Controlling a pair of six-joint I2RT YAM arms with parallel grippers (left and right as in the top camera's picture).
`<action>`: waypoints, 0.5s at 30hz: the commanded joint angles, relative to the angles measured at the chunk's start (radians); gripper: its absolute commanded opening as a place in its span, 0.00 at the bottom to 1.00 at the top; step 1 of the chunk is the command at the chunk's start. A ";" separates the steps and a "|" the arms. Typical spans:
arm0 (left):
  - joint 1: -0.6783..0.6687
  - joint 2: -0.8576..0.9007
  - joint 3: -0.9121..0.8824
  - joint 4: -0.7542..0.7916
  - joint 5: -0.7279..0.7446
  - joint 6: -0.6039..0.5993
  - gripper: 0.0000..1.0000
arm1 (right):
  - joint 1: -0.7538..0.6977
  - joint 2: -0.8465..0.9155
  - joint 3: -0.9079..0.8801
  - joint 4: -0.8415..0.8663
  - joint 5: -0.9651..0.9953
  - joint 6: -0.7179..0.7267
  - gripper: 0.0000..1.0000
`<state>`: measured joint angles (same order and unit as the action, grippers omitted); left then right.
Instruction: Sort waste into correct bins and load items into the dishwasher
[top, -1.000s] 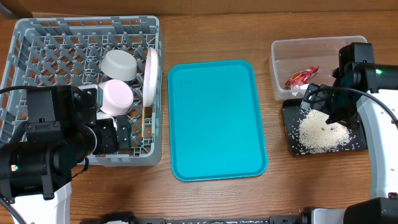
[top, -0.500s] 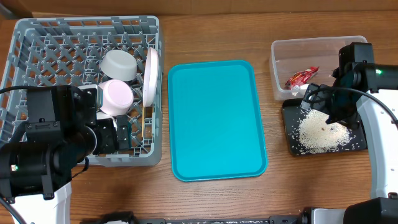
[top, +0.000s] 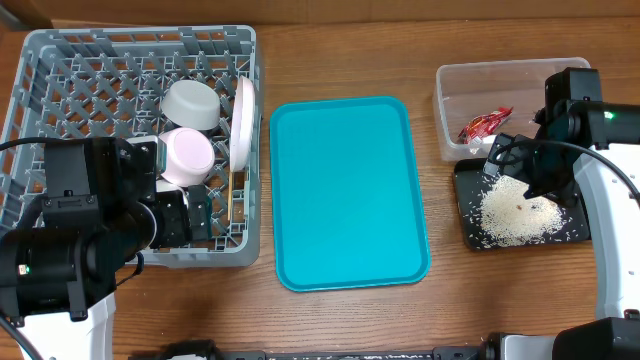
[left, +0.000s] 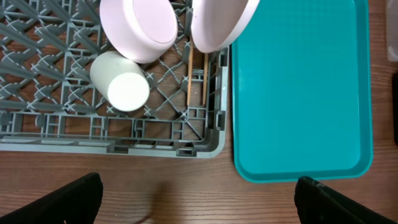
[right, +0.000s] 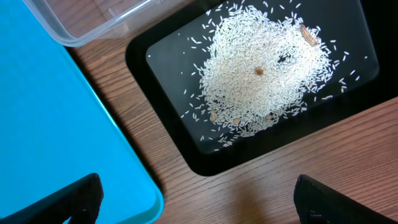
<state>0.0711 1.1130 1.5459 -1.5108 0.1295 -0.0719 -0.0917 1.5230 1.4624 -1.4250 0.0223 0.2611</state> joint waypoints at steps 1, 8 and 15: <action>-0.005 0.011 -0.007 -0.008 -0.006 0.019 1.00 | -0.005 -0.008 0.011 0.006 -0.005 0.001 1.00; -0.005 0.025 -0.007 0.016 -0.010 0.024 1.00 | -0.005 -0.008 0.011 0.006 -0.005 0.001 1.00; -0.005 -0.072 -0.119 0.250 -0.006 0.024 1.00 | -0.005 -0.008 0.011 0.006 -0.005 0.001 1.00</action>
<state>0.0715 1.1164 1.4990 -1.3354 0.1295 -0.0711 -0.0917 1.5230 1.4624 -1.4250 0.0223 0.2611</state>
